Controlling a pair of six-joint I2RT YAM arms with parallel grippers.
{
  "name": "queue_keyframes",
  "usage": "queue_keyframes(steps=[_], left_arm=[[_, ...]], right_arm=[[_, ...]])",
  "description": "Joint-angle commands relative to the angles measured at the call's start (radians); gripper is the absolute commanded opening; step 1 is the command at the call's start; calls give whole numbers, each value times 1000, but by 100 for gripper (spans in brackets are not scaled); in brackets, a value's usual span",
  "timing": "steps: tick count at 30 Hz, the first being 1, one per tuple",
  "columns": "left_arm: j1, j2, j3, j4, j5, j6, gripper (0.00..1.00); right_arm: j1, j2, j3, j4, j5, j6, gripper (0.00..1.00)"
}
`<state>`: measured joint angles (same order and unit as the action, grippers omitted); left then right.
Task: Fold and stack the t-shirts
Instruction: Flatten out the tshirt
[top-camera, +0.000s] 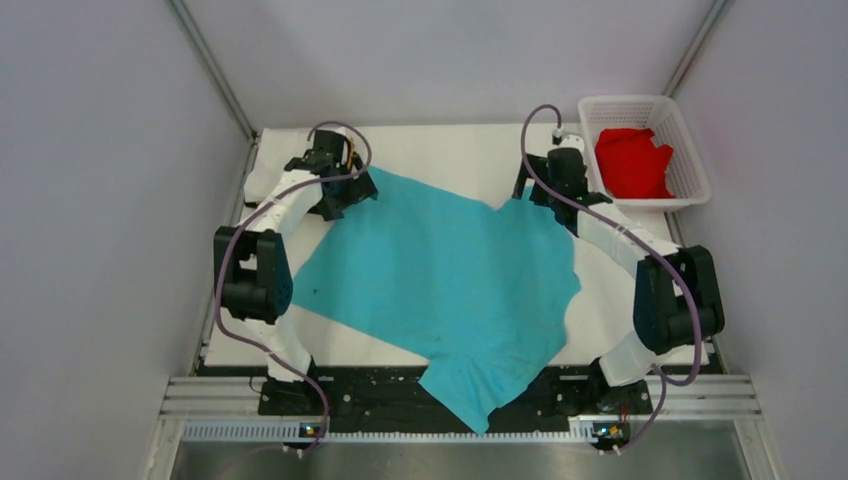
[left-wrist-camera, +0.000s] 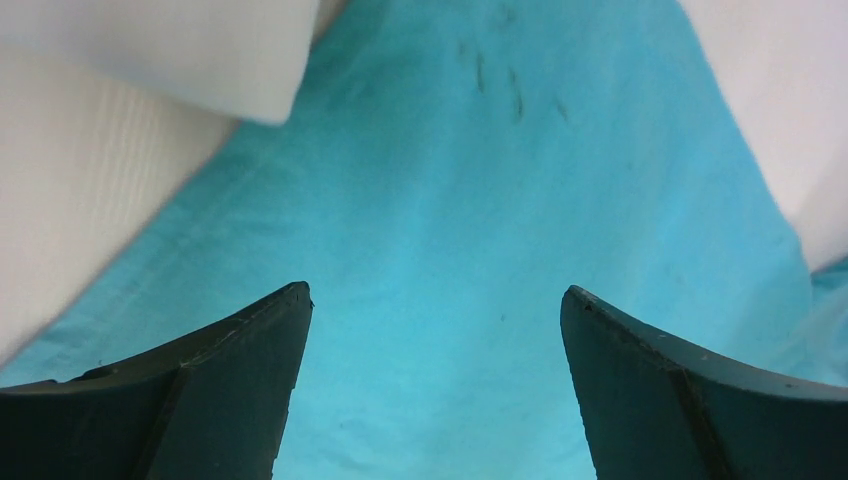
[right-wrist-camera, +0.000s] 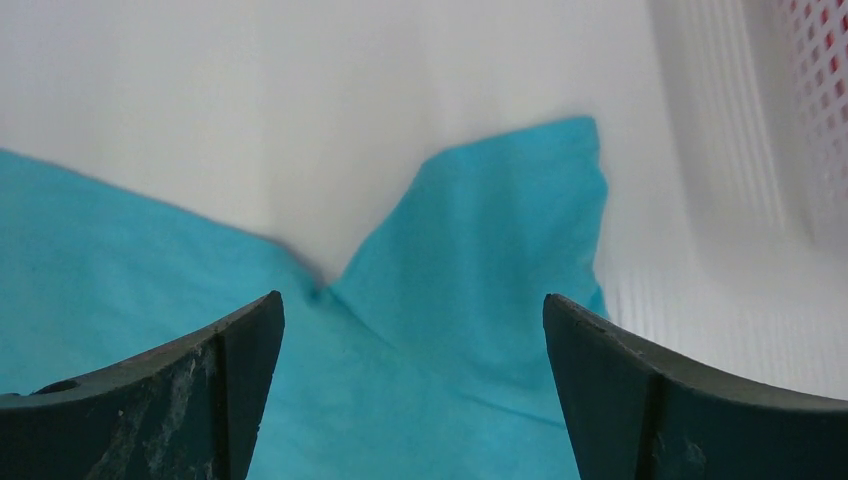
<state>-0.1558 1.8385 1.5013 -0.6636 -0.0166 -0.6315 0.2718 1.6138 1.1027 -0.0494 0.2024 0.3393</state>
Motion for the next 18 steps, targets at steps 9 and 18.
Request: queue_keyframes(steps=[9,18], left_arm=[[-26,-78,-219,136,140,56,99],[-45,117,-89,133,144,7,99]], right_arm=[[3,-49,-193,-125,-77,144,99],[-40,194,-33,-147,-14,138,99]])
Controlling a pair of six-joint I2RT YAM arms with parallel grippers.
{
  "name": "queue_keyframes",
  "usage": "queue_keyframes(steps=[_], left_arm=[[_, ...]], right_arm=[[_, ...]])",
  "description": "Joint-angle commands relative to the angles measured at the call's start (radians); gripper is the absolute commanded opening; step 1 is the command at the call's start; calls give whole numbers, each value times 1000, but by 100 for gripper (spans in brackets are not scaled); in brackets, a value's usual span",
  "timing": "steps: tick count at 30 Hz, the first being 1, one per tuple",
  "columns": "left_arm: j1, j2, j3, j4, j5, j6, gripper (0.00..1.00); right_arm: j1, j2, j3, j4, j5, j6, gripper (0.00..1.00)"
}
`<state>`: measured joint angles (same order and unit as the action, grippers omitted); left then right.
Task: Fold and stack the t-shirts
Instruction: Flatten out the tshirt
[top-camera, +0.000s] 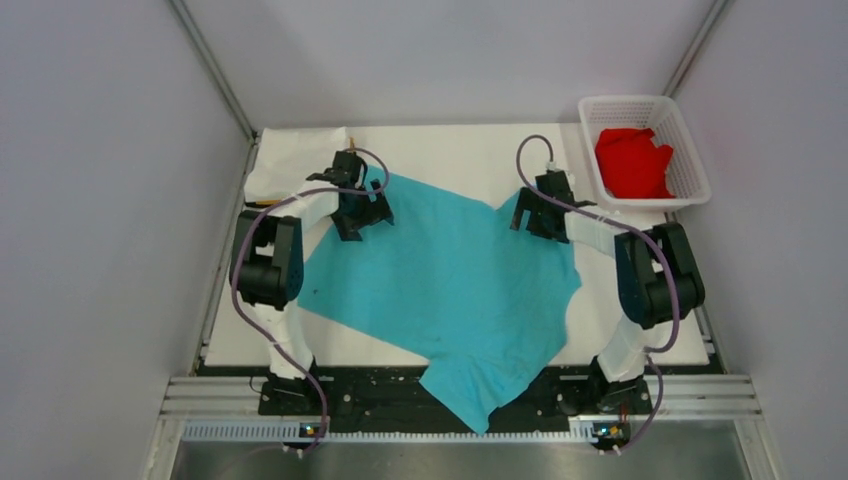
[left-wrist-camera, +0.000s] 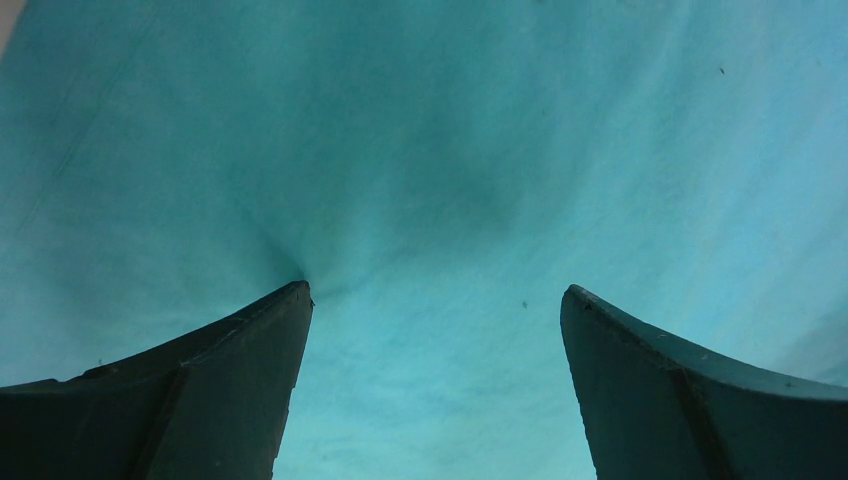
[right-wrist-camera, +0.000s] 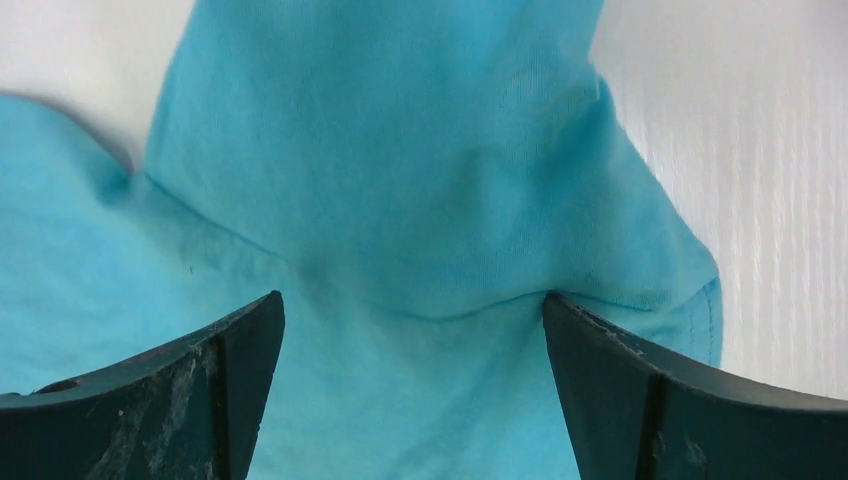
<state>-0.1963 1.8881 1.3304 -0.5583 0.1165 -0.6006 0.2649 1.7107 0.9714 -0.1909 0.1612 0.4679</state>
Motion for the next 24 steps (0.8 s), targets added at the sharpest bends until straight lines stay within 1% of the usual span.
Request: queue_keyframes(steps=[1,7,9,13,18,21,24], left_arm=[[-5,92,107,20,5,-31,99],[-5,248,281,-41,-4,-59,99],[-5,306,378,-72,0,-67,99],[-5,394,489,-85,30,-100,99],[-3,403,535,-93,33,-115,99],[-3,378,535,-86,29,-112,99],[-3,343,551,-86,28,-101,99]], right_arm=[[-42,128,126,-14,28,7,99],[-97,313,337,-68,33,-51,99],[-114,385,439,-99,21,-72,99],[-139,532,671,-180,-9,-99,99],[-145,687,989,-274,8,-171,99],[-149,760,1125,-311,-9,-219,99],[-148,767,1217,-348,-41,-260,99]])
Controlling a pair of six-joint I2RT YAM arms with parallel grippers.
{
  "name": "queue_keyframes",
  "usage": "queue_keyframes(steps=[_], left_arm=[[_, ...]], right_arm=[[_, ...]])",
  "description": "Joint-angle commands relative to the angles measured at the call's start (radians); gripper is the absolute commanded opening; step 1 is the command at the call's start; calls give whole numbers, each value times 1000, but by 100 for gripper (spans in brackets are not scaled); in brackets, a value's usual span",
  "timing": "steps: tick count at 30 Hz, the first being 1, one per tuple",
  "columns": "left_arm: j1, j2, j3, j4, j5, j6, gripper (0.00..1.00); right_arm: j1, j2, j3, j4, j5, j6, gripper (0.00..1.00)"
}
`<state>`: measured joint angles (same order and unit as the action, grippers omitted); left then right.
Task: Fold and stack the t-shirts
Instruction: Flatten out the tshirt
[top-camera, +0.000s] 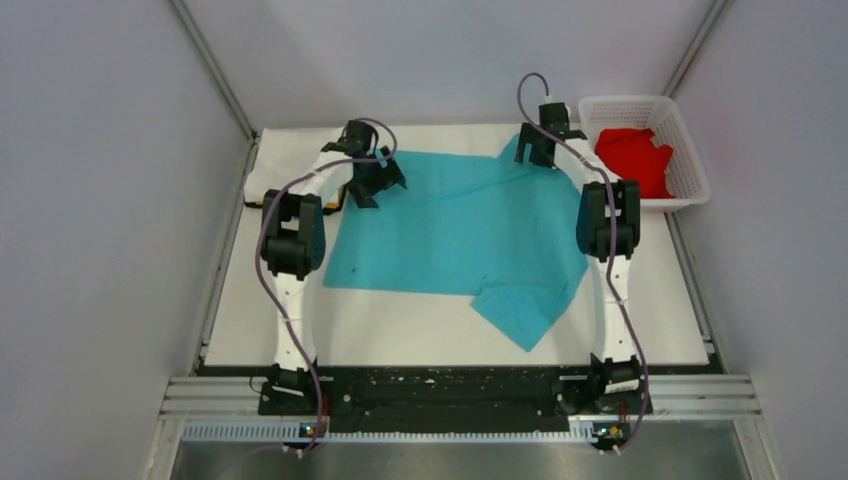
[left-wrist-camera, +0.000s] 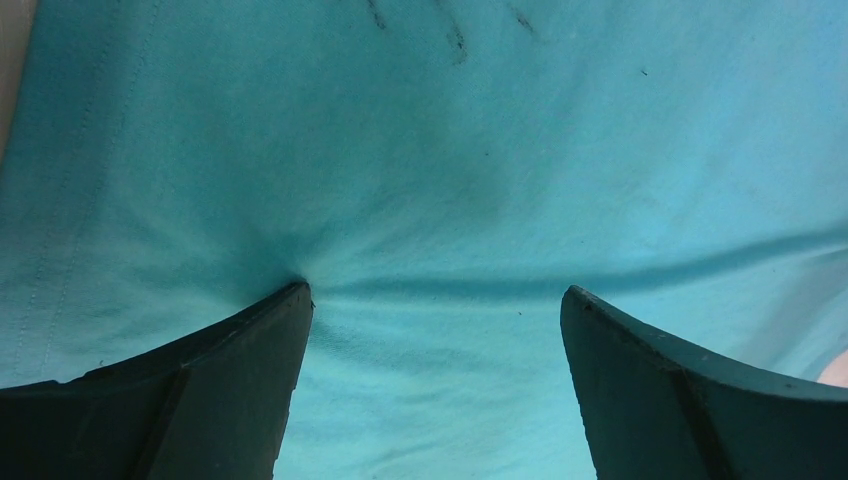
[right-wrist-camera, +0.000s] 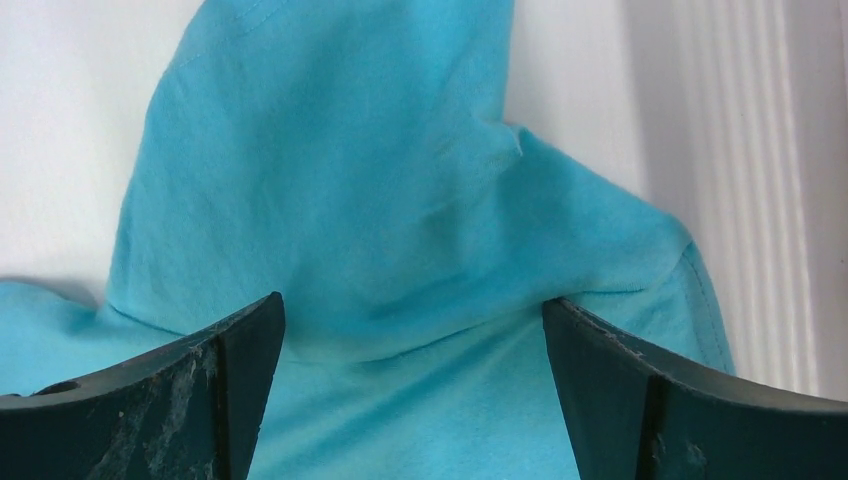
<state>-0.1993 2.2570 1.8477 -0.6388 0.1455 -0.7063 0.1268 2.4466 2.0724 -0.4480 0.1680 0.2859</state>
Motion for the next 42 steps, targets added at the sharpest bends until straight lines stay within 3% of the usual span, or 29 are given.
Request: queue_keyframes(steps=[1,4,7,11,16,21,24,28,33,42], left_arm=[[0,-43,35,-8,1,8,99],[-3,-132,3,-8,-7,15,99],[-7,-265,-113,4,-34,14,99],[-9,-524,-391,31,-130,-13,99],[17,-818,-721,-76,-347,-85,99],[106,-1011,-988,-66,-348,-117,99],[158,-1040,-1073,-6,-337,-126,97],[187,-1009,-1111,81,-290,-142,86],[188,-935,-1096,73,-284,-153,66],[188,-829,-1073,69,-307,-130,55]], right_arm=[[-10,12,128,-103,-67,-93,99],[-1,-104,86,-114,-82,-119,99],[27,-287,-57,-102,-55,-142,99],[85,-587,-388,-60,-15,-99,99],[170,-887,-815,21,-10,8,99],[214,-1103,-1073,40,-22,107,99],[223,-1195,-1153,41,-41,119,99],[224,-1272,-1192,7,-18,122,99],[224,-1310,-1209,-39,20,111,99],[224,-1340,-1266,-44,15,130,99]])
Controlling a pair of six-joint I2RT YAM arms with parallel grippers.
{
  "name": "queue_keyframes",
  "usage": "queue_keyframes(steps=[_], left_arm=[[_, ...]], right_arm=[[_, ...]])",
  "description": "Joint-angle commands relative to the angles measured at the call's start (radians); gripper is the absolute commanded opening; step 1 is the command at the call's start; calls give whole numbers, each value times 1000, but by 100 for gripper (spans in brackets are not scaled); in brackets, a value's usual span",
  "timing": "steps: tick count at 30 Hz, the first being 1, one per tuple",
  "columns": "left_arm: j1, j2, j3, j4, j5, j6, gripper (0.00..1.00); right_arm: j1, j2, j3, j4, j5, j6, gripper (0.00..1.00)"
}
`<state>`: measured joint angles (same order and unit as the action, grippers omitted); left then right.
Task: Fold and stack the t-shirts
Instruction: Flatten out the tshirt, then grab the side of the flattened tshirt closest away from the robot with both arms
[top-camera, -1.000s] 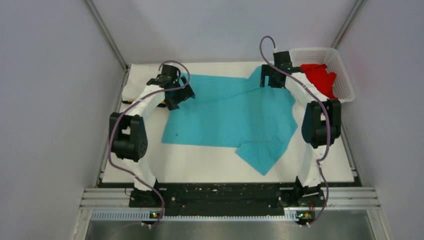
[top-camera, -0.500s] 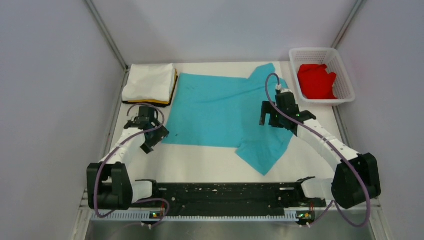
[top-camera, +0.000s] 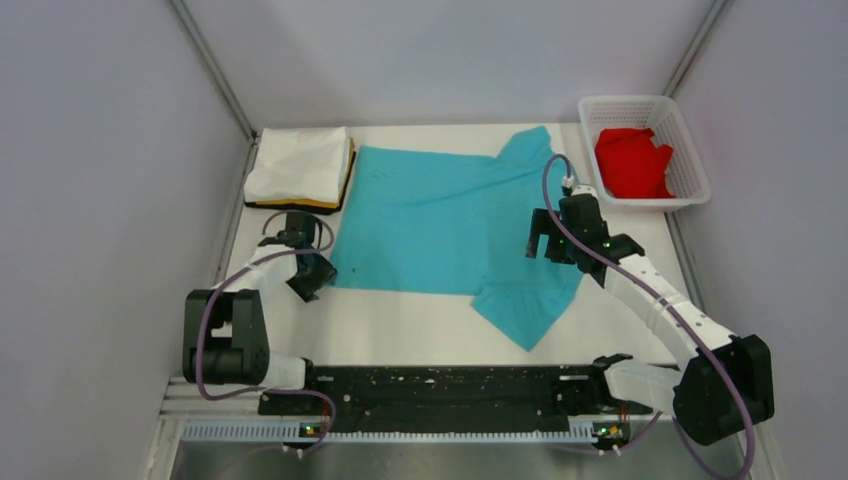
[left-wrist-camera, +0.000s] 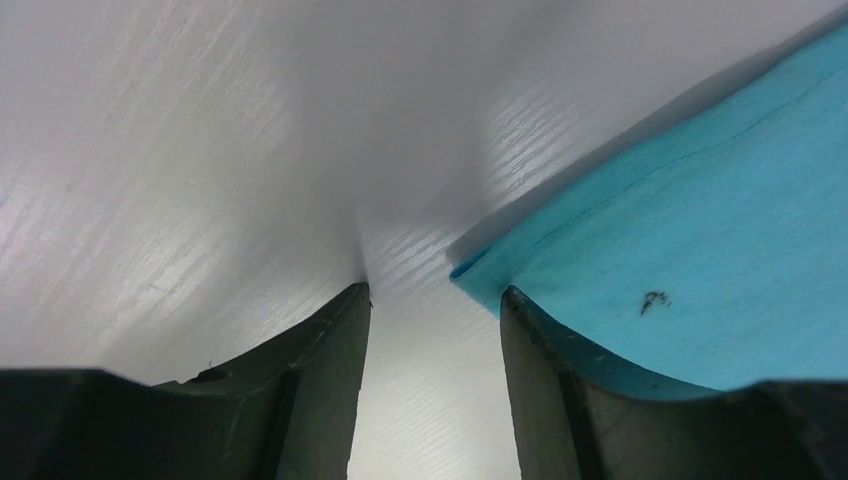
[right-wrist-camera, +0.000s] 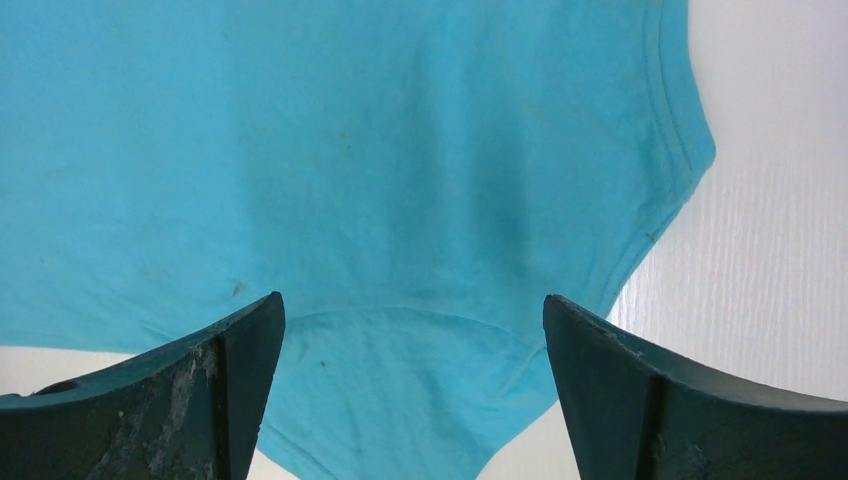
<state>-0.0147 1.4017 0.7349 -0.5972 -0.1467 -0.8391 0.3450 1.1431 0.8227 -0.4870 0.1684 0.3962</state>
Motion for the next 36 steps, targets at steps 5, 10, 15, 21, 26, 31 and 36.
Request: queue_keyframes(steps=[5,10,15,21,26,31,36], left_arm=[[3,78,56,58,12,12,50],[1,107,52,74,54,25,44],[-14,120,35,98,66,24,39],[-23,172,56,119,82,27,24],[-34,186,77,110,75,34,0],[-34,105,54,67,28,40,0],[-34,18,18,11,-3,28,0]], right_arm=[[5,-53,-36,-6,18,29,99],[6,-54,-34,-12,26,33,99],[6,-43,-41,-29,45,41,99],[5,-49,-50,-54,53,45,99],[6,-57,-48,-93,53,42,99],[122,-43,-17,-199,43,52,95],[384,15,-43,-335,22,221,89]])
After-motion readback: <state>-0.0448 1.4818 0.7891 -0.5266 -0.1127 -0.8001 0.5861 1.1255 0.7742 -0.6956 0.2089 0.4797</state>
